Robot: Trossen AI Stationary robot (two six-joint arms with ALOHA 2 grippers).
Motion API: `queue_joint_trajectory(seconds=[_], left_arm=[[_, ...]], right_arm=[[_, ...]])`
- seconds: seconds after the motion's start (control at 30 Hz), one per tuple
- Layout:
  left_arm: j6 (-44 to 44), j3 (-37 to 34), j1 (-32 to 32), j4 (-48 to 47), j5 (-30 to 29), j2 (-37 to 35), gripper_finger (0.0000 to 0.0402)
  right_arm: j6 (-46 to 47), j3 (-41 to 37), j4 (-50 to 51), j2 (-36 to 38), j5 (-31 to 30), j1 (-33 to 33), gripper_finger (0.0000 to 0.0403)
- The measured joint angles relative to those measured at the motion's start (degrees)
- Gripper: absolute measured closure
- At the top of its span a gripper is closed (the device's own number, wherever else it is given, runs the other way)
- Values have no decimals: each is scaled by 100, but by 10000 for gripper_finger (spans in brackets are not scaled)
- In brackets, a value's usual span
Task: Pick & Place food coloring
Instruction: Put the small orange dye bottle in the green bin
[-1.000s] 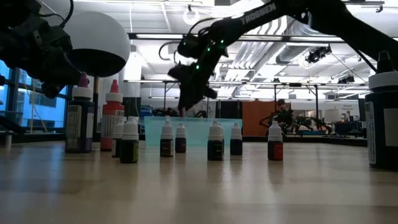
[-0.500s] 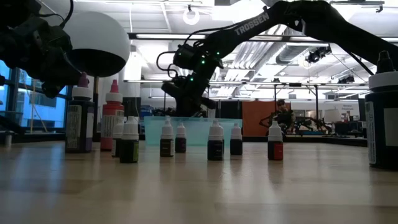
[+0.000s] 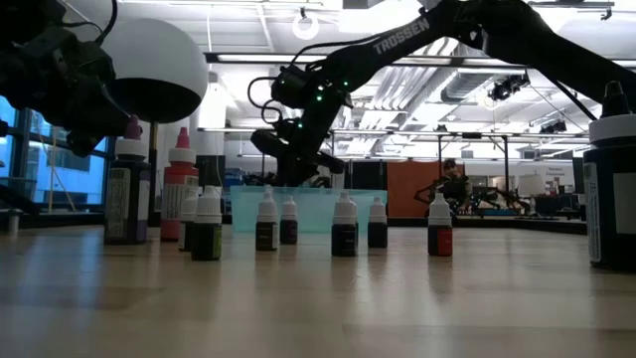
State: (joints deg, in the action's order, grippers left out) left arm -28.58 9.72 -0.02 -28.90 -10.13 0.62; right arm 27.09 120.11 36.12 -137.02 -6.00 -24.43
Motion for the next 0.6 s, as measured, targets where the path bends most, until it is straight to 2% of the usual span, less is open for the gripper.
queue_joint_trajectory(seconds=[0.2,0.47,0.6], left_arm=[[-2,0,0,1,14,0,401],[-17,0,1,1,61,0,401],[-17,0,-1,1,61,0,401]], right_arm=[[62,0,-34,-21,-291,97,328],[736,0,95,-21,-127,96,329],[758,0,131,-21,-108,103,329]])
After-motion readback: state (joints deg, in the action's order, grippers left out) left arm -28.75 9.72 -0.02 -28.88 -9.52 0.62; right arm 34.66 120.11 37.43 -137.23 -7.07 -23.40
